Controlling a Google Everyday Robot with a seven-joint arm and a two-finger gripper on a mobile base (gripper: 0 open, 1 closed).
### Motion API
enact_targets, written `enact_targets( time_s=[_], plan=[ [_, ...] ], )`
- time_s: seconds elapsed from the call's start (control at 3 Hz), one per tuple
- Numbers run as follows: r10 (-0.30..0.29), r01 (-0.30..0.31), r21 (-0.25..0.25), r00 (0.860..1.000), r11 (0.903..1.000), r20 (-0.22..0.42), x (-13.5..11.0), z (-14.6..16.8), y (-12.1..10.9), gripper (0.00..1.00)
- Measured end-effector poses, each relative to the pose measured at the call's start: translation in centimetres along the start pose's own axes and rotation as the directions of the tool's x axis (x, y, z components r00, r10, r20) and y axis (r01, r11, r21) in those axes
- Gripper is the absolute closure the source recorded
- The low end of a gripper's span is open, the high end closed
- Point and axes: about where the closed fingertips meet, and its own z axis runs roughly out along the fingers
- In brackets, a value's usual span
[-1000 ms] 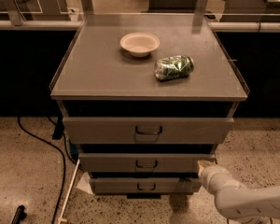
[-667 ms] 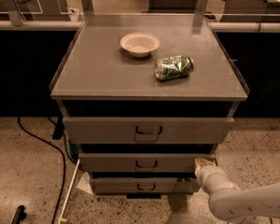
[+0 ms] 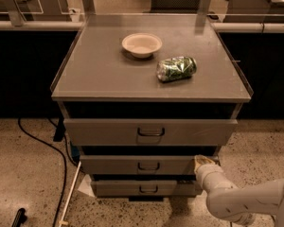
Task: Open middle drawer
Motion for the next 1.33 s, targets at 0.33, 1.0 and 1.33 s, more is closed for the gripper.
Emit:
enact_targets(
  time_s=[0.33,1.0,1.33],
  plan=[
    [0.011,-0.011,0.021,1.000,0.9997,-0.010,0.4,1.1,-0.2,1.00],
    [-0.011,0.012,0.067,1.000,0.9977,-0.012,0.8,5.5,-0.8,1.00],
    [-0.001,0.003,0.130,1.000,0.9915,-0.015,1.0,8.6,-2.1,1.00]
  ],
)
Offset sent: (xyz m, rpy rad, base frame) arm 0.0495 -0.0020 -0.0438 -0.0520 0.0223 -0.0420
